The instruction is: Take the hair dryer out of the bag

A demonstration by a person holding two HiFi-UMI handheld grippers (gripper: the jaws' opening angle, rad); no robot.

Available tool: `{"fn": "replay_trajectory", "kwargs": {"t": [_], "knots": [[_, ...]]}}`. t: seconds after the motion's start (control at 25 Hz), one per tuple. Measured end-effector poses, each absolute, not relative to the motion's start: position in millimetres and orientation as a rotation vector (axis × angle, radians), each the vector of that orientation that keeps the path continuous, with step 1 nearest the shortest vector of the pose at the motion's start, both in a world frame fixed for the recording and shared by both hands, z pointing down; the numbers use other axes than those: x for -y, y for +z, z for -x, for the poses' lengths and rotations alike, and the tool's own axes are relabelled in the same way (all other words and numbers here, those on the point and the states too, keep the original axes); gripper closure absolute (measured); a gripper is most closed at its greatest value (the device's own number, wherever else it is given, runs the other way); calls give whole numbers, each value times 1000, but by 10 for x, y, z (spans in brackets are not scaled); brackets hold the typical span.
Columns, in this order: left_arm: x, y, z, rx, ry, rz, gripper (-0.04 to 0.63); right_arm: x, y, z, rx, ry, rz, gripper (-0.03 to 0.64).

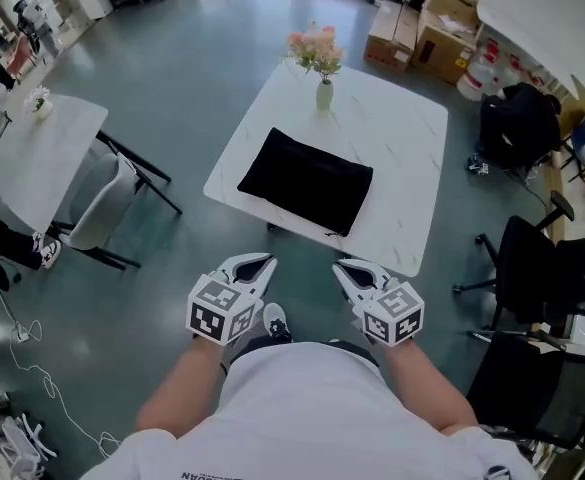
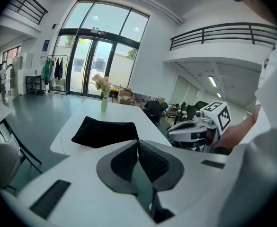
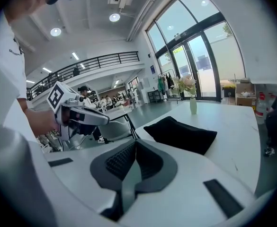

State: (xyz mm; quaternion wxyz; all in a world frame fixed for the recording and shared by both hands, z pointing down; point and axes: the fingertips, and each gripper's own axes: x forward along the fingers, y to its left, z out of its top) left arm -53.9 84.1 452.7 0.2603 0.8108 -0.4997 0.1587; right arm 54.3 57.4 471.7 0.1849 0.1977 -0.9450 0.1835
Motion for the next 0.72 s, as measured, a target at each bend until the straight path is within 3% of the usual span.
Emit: {"fn": "replay_trajectory", "kwargs": {"t": [0.28, 0.72], "knots": [[-618, 4640, 999, 1272, 454, -2244, 577, -488, 4766, -85, 2639, 526, -636, 600], [-366, 4767, 1122, 1188, 442, -2258, 577, -300, 4835, -140, 2561, 624, -770, 600]]}}
